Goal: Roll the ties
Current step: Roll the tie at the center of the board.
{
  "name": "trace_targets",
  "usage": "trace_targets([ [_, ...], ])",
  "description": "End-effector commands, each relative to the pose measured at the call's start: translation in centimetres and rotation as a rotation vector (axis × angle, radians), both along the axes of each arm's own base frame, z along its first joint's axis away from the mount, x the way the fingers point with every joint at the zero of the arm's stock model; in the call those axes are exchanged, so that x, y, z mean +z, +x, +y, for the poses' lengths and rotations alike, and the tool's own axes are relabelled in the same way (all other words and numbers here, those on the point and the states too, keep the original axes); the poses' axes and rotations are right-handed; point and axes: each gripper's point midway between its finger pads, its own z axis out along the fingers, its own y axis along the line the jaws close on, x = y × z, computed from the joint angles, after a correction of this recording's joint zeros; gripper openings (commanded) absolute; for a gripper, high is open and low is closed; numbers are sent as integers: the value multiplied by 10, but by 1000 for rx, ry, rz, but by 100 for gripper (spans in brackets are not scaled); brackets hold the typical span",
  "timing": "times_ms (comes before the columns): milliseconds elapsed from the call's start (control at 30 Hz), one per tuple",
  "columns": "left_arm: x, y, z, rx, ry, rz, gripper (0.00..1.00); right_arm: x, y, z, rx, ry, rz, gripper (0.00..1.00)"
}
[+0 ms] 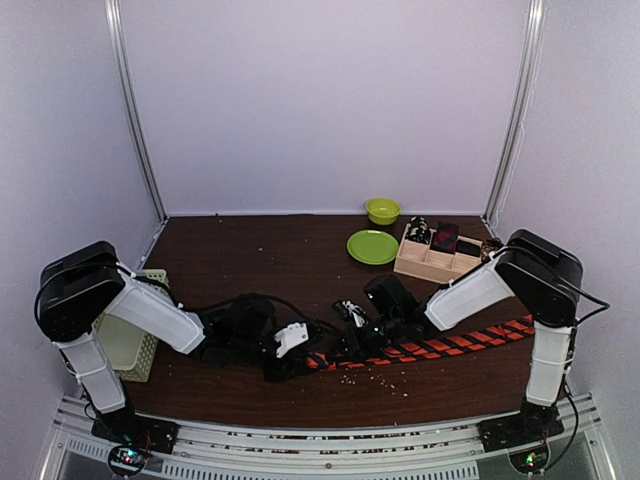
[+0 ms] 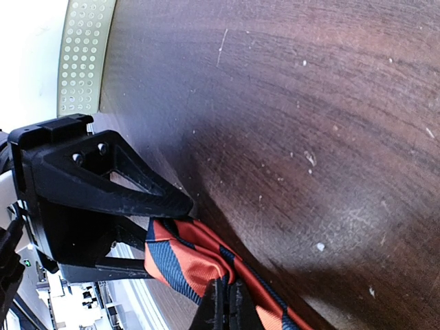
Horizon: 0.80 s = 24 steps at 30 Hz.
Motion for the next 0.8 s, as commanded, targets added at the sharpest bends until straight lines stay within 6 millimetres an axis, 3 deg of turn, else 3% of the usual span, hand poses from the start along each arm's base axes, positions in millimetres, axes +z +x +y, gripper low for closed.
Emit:
trace_targets([
  [0,15,-1,-11,-18,-66,16,39,-24,-4,-12,-26,-73,24,0],
  [167,33,-4,-36,-39,-135,0,40,-25,-3,-12,-35,-68,26,0],
  [433,25,2,-66,-43,-147,18,41,-24,-3,-12,-37,-66,26,0],
  [567,11,5,-64,-35,-78,24,41,-20,-3,-11,-41,-54,25,0],
  [767,-11,1,-46,-54,72,31,40,-10,-3,-7,-53,-2,27,0],
])
